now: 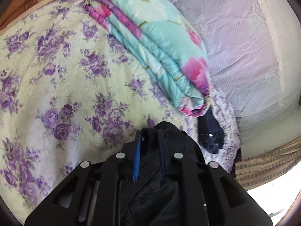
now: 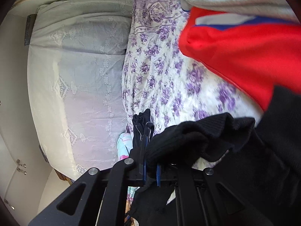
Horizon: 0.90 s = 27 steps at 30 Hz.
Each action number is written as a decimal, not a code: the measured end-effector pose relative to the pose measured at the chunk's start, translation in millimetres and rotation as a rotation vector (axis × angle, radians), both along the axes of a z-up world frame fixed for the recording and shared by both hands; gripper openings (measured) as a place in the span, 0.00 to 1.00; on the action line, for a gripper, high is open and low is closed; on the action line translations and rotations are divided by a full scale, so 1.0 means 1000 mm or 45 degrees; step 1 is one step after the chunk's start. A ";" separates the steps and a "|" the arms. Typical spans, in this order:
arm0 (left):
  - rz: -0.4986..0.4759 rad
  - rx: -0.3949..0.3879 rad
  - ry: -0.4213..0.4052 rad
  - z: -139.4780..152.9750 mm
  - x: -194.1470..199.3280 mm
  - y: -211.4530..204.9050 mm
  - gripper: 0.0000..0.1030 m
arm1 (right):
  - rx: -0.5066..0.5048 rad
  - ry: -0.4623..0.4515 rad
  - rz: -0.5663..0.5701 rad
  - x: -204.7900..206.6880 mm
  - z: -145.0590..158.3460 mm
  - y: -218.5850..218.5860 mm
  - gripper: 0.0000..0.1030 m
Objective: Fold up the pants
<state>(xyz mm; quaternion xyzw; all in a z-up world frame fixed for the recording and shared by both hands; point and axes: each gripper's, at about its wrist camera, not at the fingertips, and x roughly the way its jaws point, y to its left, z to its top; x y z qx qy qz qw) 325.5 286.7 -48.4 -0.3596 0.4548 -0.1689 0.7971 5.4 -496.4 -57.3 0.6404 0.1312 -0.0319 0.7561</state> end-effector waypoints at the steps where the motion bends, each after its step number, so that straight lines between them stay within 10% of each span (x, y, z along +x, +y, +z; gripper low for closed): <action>1: -0.003 -0.007 -0.028 0.007 -0.006 0.002 0.13 | -0.024 -0.010 0.010 0.002 0.008 -0.004 0.07; 9: -0.068 -0.091 -0.258 0.048 -0.109 0.024 0.12 | -0.215 -0.090 0.055 -0.054 0.047 -0.031 0.07; 19: 0.047 -0.069 0.019 -0.042 -0.227 0.070 0.09 | -0.105 -0.022 0.114 -0.136 -0.037 -0.042 0.07; 27: 0.036 -0.099 -0.069 -0.009 -0.244 0.052 0.21 | -0.106 -0.064 0.146 -0.139 -0.037 -0.041 0.07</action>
